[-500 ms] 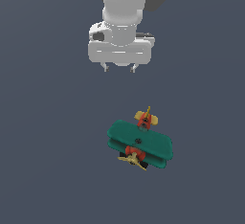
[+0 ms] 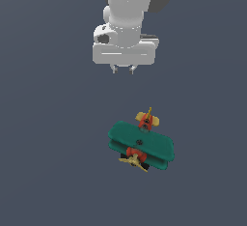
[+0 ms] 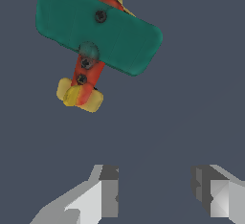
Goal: Pick up the object and move it to a goal position.
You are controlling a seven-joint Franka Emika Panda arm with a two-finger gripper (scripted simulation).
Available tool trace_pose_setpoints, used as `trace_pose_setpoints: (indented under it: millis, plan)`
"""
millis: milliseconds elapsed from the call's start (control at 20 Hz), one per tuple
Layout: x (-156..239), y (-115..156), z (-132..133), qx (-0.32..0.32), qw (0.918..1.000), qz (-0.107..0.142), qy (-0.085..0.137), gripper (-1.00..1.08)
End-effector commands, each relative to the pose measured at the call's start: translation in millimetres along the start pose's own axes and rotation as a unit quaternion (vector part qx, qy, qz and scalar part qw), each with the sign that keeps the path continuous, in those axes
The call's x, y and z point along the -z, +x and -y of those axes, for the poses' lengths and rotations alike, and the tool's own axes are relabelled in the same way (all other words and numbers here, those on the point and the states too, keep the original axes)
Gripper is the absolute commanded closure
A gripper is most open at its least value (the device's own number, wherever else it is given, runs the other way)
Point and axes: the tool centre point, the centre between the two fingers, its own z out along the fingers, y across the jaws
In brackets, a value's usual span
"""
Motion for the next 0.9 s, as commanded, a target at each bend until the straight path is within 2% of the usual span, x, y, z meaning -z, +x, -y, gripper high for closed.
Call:
trace_pose_setpoints:
  millis: [0,450,850]
  plan:
    - [-2,0,2,0.004,1.0000,0.003,0.002,-0.20]
    - [-12,0,3,0.005,0.9995,0.015,0.029,-0.20]
    - [-29,0,7,0.007,0.9966,0.034,0.075,-0.20]
